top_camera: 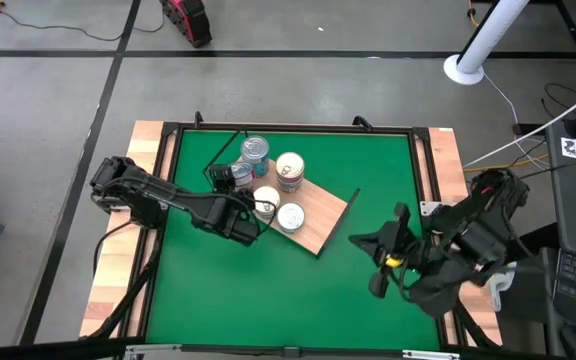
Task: Stack canned seafood by type on shelf
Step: Stack the blue and pink tuna can on top of the blue and pink tuna can on the shelf
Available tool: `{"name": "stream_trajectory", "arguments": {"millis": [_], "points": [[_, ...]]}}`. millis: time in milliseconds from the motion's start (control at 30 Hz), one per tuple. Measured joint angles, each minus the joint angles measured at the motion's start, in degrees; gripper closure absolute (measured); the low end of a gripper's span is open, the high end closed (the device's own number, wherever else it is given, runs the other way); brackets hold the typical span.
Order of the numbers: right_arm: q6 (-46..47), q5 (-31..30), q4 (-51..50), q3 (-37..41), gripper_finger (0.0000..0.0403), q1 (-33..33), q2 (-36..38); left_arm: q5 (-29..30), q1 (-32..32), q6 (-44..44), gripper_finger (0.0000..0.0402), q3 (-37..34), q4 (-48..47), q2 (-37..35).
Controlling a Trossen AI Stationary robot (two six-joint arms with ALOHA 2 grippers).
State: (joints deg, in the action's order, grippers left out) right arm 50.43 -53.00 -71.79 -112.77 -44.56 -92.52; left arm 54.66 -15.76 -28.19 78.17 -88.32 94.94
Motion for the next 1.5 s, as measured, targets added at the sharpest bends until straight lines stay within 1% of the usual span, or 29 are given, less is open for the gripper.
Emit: {"name": "stream_trajectory", "arguments": {"millis": [167, 300, 433, 533, 633, 700, 767, 833, 1000, 1200, 1500], "points": [[-1.6, -0.2, -0.4, 0.0, 0.0395, 0.4, 2.7, -0.6, 1.9, 0.2, 0.0253, 0.0, 2.6, 0.0], [-3.5, 1.4, -0.2, 0.0, 0.0395, 0.4, 4.9, -1.6, 2.6, -0.6, 0.0252, 0.0, 2.2, 0.0], [-6.9, 1.7, 0.7, 0.0, 0.0395, 0.5, 7.2, -2.1, 2.6, -1.2, 0.0251, -0.2, 2.0, 0.0], [-11.7, 4.5, 2.4, 0.0, 0.0395, 0.5, 9.2, -3.1, 2.3, -1.9, 0.0253, -1.6, 1.8, 0.0], [-20.8, 6.1, 3.2, 0.0, 0.0395, 0.5, 11.1, -3.3, 2.2, -2.0, 0.0251, -3.6, 1.9, 0.0], [-26.9, 4.7, 2.9, 0.0, 0.0395, 0.4, 11.9, -3.3, 2.3, -2.4, 0.0249, -5.2, 2.0, 0.0], [-29.8, 2.2, 2.8, 0.0, 0.0395, 0.4, 12.6, -3.3, 2.7, -3.3, 0.0249, -6.7, 1.9, 0.0], [-30.7, 0.9, 2.8, 0.0, 0.0395, 0.4, 13.3, -3.2, 3.1, -3.6, 0.0248, -7.9, 1.9, 0.0], [-33.3, 1.0, 2.1, 0.0, 0.0395, 0.4, 13.6, -3.1, 3.4, -3.4, 0.0248, -10.1, 3.3, 0.0], [-34.4, 0.1, 1.2, 0.0, 0.0395, 0.4, 13.6, -2.7, 3.4, -2.9, 0.0247, -10.3, 4.6, 0.0], [-34.3, -0.5, 1.1, 0.0, 0.0395, 0.4, 13.5, -2.4, 3.6, 5.2, 0.0247, -10.3, 8.6, 0.0]]}}
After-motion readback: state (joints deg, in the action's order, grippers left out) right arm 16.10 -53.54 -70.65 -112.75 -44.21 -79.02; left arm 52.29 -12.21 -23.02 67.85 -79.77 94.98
